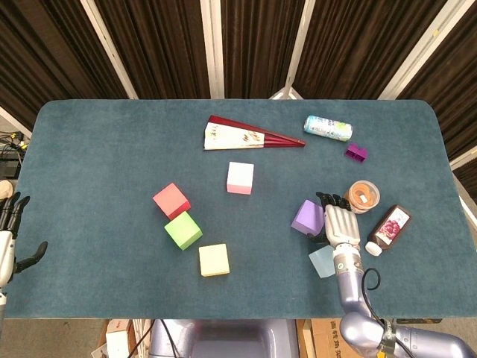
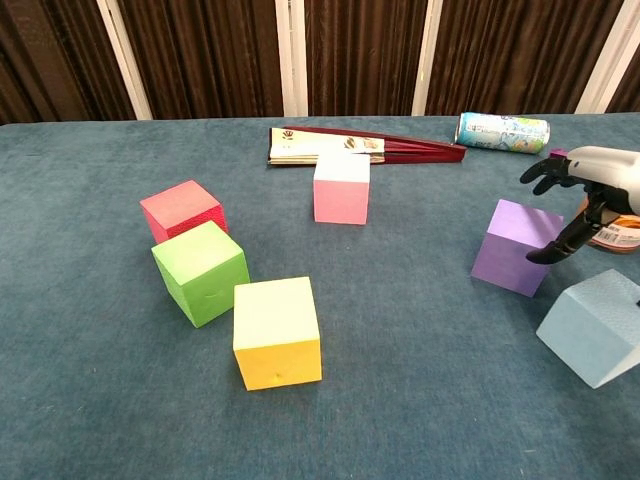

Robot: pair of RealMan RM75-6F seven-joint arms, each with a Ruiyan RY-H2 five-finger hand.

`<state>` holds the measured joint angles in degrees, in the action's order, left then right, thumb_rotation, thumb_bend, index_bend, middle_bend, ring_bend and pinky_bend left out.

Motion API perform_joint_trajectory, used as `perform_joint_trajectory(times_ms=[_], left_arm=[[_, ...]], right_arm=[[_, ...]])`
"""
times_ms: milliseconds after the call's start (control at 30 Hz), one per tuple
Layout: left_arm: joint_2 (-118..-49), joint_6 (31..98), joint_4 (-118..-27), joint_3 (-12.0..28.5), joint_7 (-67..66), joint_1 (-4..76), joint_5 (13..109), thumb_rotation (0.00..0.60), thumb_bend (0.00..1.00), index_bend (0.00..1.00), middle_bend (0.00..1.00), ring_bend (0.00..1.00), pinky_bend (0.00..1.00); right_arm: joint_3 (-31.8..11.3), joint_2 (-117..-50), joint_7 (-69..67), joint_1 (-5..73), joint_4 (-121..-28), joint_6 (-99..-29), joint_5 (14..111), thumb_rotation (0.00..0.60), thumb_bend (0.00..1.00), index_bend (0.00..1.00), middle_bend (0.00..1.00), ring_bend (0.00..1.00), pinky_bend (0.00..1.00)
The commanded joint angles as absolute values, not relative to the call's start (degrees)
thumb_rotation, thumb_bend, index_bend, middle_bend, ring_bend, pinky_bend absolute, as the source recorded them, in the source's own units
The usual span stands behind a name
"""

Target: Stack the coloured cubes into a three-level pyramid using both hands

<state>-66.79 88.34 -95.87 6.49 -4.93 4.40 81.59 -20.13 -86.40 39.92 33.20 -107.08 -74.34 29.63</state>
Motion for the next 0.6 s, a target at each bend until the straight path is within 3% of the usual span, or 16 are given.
perform_joint_trajectory(times_ms=[33, 600], left_arm=[[-66.8, 88.32, -95.87, 6.5, -4.93, 4.41, 81.55, 0.6, 0.36, 0.04, 0.0, 0.0, 0.0], [-67.01, 88.12, -95.94, 6.44, -5.41, 4.54, 81.32, 0.6, 0.36, 0.04, 0.0, 0.0, 0.0]], right_arm=[[-20.19, -86.93, 40.04, 33.76, -106.21, -74.97, 29.0, 0.6, 0.23, 0.17, 0.21, 0.05, 0.0], [-19.21, -88.83, 39.47, 35.74, -103.22, -76.23, 27.73, 0.6, 0.23, 0.27, 0.27, 0.1, 0.0]])
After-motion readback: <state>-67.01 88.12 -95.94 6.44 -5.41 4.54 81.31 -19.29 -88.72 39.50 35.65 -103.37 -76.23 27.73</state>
